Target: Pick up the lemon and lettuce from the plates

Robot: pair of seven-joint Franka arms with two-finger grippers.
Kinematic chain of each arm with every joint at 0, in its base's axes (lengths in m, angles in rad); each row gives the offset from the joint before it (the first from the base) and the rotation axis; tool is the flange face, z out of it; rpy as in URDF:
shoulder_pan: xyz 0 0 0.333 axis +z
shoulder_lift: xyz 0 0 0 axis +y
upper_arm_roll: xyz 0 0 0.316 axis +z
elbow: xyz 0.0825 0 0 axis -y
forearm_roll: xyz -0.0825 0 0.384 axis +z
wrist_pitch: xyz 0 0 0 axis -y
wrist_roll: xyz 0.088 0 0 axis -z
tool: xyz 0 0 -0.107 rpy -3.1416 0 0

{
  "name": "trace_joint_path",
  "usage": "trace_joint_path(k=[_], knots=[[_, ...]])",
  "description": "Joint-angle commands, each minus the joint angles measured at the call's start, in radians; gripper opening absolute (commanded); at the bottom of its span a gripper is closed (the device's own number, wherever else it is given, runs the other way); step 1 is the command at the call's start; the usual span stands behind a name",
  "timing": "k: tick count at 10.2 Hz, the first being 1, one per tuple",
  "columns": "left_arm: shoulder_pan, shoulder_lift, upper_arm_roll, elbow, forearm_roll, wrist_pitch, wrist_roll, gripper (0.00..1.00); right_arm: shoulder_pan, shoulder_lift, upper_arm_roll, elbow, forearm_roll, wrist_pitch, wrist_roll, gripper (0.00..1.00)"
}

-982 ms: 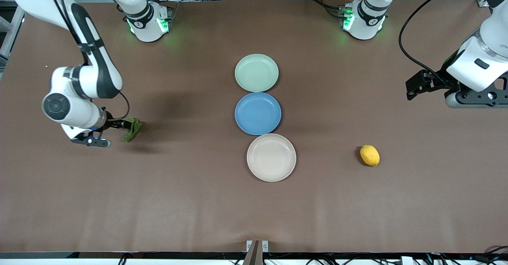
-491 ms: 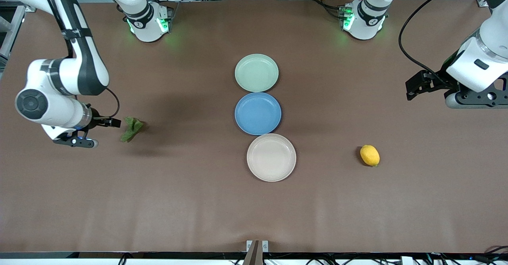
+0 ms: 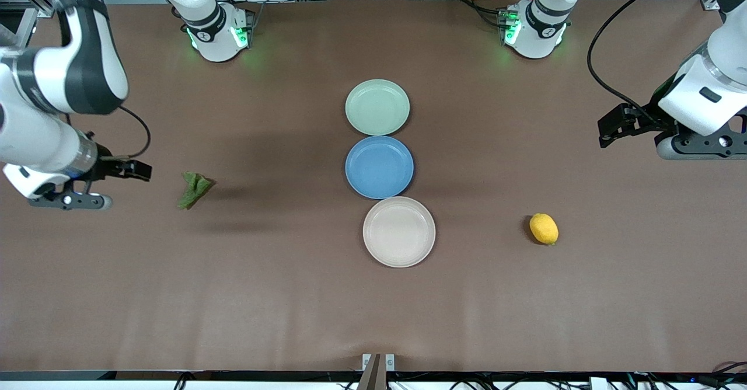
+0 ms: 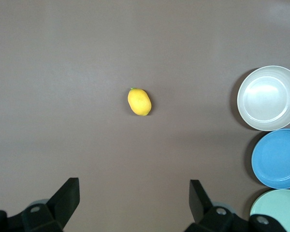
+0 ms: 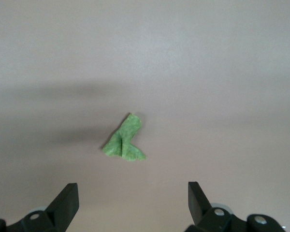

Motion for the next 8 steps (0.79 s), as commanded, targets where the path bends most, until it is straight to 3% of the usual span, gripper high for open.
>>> trace_joint_path(k=[1, 4, 8], knots=[[0.010, -0.024, 0.001, -0.007, -0.012, -0.007, 0.031, 1.00, -0.004, -0.005, -0.003, 0.086, 0.010, -0.070, -0.106, 1.00], [0.008, -0.024, 0.003, -0.004, -0.005, -0.007, 0.028, 1.00, -0.016, -0.068, -0.002, 0.097, 0.012, -0.078, -0.126, 1.00], [0.010, -0.025, 0.001, -0.004, -0.007, -0.007, 0.028, 1.00, -0.018, -0.081, 0.002, 0.243, 0.015, -0.271, -0.116, 1.00]])
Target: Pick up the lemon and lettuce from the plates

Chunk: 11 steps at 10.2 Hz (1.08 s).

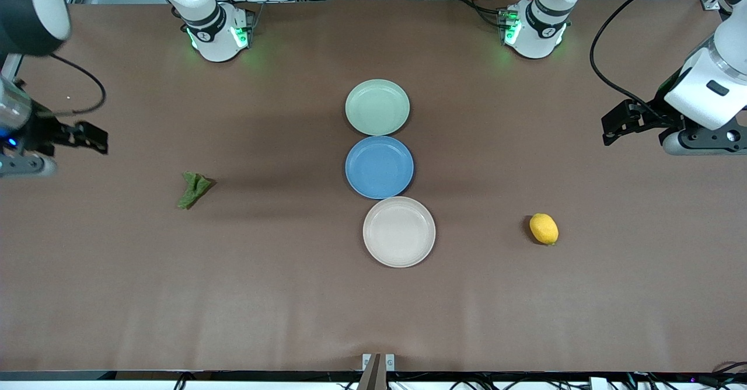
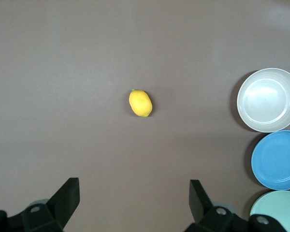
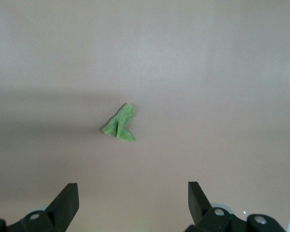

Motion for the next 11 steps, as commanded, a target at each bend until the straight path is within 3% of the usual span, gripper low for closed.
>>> trace_joint_path(k=[1, 11], knots=[[0.009, -0.017, -0.001, -0.005, -0.007, -0.007, 0.028, 1.00, -0.008, 0.002, 0.005, 0.066, 0.013, -0.039, -0.010, 1.00], [0.007, -0.027, 0.002, -0.005, -0.007, -0.008, 0.028, 1.00, 0.003, 0.002, -0.030, 0.100, 0.024, -0.081, 0.025, 1.00]])
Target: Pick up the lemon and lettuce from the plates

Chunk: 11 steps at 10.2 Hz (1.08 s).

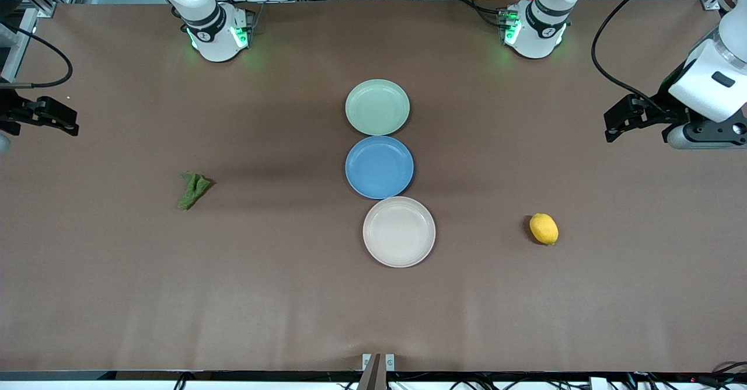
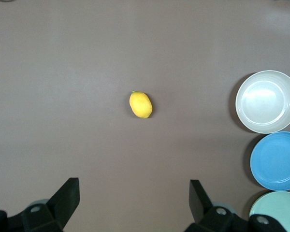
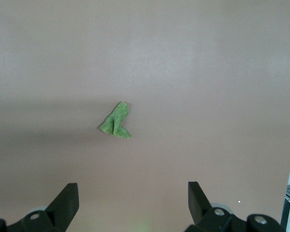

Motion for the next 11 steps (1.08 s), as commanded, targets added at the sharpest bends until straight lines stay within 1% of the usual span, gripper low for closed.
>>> trace_joint_path(k=[1, 3, 5, 7, 9, 11], knots=[[0.009, -0.014, 0.003, -0.007, -0.007, -0.007, 0.029, 1.00, 0.002, 0.005, -0.004, 0.016, 0.023, -0.015, 0.014, 1.00], [0.009, -0.014, 0.005, -0.007, -0.005, -0.008, 0.028, 1.00, 0.007, 0.005, 0.001, 0.011, 0.023, -0.016, 0.067, 1.00], [0.009, -0.014, 0.008, -0.007, -0.005, -0.008, 0.028, 1.00, 0.007, 0.005, 0.002, 0.011, 0.025, -0.019, 0.066, 1.00], [0.010, -0.016, 0.010, -0.007, -0.005, -0.008, 0.028, 1.00, 0.005, 0.005, 0.017, 0.012, 0.029, -0.012, 0.054, 1.00], [0.010, -0.016, 0.010, -0.007, -0.005, -0.010, 0.026, 1.00, -0.002, 0.005, 0.013, 0.019, 0.075, -0.010, 0.054, 1.00], [0.010, -0.016, 0.010, -0.007, -0.005, -0.017, 0.028, 1.00, -0.005, 0.005, 0.008, 0.020, 0.077, -0.002, 0.054, 1.00]])
